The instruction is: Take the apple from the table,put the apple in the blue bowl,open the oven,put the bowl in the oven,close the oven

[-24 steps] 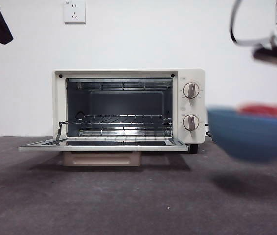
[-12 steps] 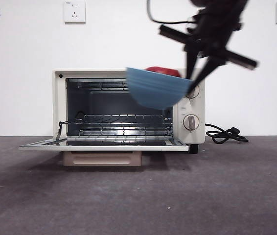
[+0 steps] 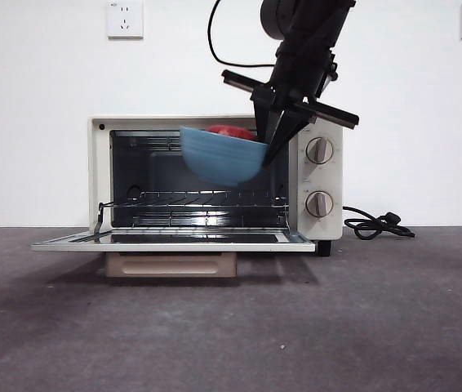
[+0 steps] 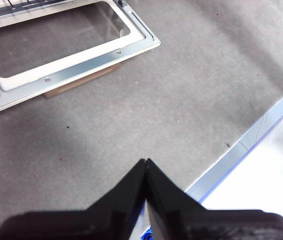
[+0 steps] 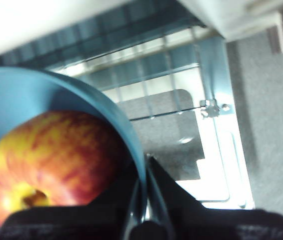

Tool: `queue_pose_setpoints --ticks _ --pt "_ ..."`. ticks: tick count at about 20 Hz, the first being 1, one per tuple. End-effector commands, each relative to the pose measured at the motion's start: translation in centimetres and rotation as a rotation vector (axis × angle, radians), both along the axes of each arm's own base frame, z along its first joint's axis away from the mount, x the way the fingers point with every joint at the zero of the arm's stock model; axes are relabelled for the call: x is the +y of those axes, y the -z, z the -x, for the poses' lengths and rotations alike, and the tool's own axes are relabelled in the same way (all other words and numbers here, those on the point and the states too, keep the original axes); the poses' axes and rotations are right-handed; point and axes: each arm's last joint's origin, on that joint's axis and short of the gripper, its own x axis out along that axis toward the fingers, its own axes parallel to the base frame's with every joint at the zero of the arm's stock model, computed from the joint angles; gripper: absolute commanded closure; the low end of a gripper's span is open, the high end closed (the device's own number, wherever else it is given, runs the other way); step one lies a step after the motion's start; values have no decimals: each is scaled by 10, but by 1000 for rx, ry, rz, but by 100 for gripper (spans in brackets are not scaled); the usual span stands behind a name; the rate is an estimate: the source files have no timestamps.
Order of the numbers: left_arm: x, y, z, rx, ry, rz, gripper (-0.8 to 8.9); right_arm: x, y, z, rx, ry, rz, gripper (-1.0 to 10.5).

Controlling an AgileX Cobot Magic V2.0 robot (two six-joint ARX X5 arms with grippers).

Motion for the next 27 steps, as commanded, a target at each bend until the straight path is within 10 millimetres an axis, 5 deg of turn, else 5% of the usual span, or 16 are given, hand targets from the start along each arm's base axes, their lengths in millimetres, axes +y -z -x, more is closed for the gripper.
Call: queue_pose_setpoints --ticks 1,13,18,27 --pt "0 2 0 7 -5 0 819 3 8 -6 25 102 -17 958" --pt "0 2 1 15 -16 12 819 7 27 -20 11 233 -9 957" --pt "0 2 1 15 -16 11 819 7 26 -21 -21 229 24 783" --pt "0 2 1 15 -16 11 819 6 19 -23 -112 168 101 784"
